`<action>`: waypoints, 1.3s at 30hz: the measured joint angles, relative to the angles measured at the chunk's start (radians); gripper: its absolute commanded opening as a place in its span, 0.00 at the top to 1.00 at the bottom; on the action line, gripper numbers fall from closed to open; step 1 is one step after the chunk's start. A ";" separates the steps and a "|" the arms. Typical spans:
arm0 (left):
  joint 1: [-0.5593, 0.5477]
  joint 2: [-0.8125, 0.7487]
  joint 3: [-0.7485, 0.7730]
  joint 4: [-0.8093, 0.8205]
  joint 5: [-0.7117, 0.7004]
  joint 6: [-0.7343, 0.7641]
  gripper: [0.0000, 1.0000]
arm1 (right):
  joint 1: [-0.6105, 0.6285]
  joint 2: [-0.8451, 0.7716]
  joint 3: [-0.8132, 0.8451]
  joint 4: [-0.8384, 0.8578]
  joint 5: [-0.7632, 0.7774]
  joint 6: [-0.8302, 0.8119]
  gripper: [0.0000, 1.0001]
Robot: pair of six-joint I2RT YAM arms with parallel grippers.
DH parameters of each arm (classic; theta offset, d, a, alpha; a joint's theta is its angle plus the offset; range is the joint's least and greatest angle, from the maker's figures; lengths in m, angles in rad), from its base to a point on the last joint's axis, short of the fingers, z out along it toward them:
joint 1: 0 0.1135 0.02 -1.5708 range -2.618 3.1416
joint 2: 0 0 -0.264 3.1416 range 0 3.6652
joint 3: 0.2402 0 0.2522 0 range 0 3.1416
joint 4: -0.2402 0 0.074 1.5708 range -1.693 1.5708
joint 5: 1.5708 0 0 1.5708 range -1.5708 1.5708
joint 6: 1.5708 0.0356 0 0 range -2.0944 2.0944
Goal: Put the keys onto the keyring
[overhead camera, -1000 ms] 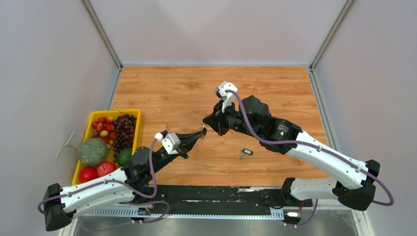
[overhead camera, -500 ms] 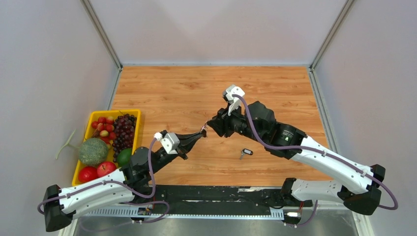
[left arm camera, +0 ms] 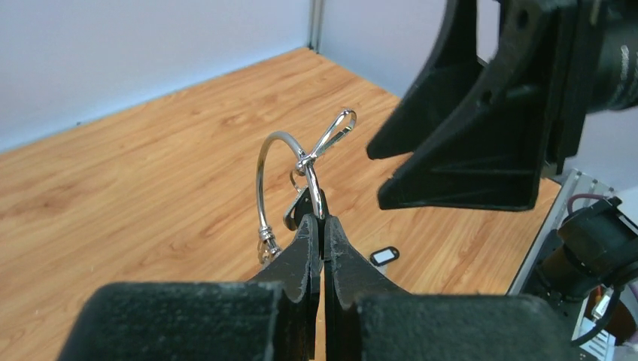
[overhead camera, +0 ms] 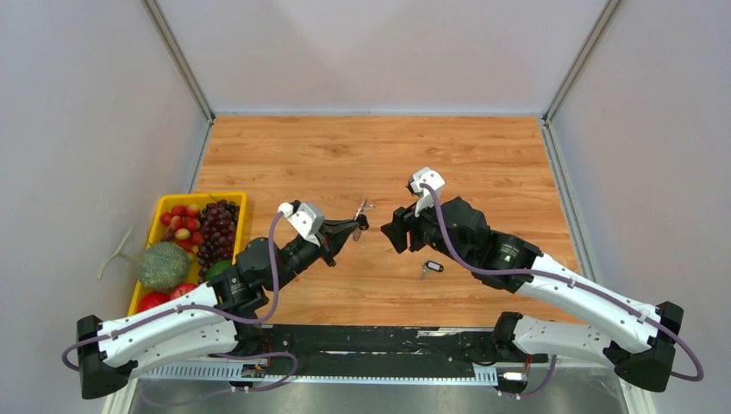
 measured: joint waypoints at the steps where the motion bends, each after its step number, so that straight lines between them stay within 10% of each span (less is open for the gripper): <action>1: 0.000 0.002 0.011 -0.019 -0.014 -0.011 1.00 | 0.000 -0.011 -0.020 0.000 0.002 0.000 0.44; 39: -0.001 -0.211 0.091 -0.296 -0.299 -0.548 1.00 | 0.000 0.132 -0.233 0.499 -0.412 -0.118 0.49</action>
